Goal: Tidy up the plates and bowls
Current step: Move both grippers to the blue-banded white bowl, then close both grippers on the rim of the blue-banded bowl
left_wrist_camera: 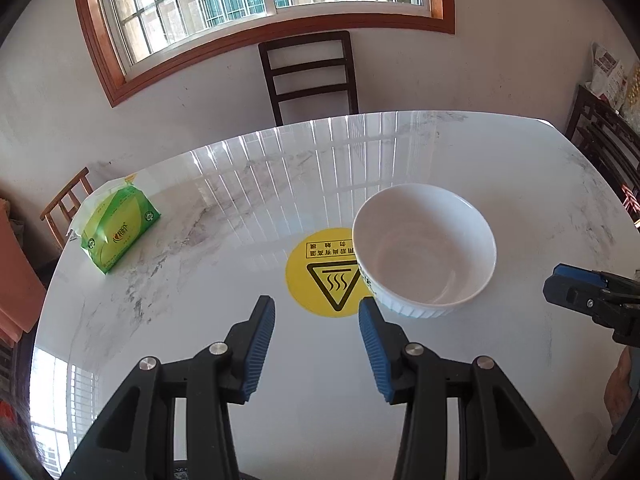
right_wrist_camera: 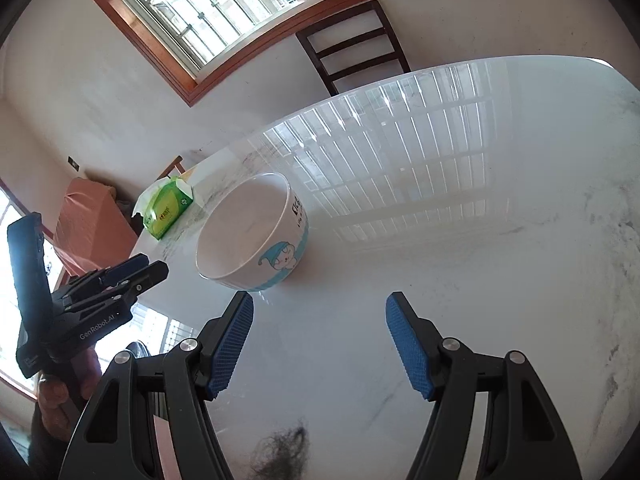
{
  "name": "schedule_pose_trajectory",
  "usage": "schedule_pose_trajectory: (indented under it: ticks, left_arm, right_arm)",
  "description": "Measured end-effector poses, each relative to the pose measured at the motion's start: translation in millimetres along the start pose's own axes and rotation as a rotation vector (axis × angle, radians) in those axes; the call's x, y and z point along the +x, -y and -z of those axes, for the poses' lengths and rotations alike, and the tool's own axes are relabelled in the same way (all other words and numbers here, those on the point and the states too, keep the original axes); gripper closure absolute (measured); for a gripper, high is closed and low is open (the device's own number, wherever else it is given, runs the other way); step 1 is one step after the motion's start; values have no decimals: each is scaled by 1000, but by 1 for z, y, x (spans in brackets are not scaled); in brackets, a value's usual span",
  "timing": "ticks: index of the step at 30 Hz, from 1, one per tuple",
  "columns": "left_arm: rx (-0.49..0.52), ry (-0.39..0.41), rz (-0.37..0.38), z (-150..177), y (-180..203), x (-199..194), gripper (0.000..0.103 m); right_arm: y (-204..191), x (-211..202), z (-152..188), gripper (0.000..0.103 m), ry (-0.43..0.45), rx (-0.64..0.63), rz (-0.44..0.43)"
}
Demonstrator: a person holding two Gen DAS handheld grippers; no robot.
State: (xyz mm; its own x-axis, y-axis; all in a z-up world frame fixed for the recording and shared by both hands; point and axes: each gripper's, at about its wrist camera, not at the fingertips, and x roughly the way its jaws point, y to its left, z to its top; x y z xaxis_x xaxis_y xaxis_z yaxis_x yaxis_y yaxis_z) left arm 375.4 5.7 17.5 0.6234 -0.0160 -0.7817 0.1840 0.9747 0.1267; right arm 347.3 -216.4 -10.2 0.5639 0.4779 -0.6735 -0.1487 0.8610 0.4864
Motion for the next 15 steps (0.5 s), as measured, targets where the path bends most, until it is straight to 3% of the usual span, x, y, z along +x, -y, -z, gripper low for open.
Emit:
schedule_pose_trajectory:
  ticks: [15]
  left_arm:
    - [-95, -92, 155, -23, -6, 33, 58]
  right_arm:
    - [-26, 25, -36, 37, -23, -35, 21]
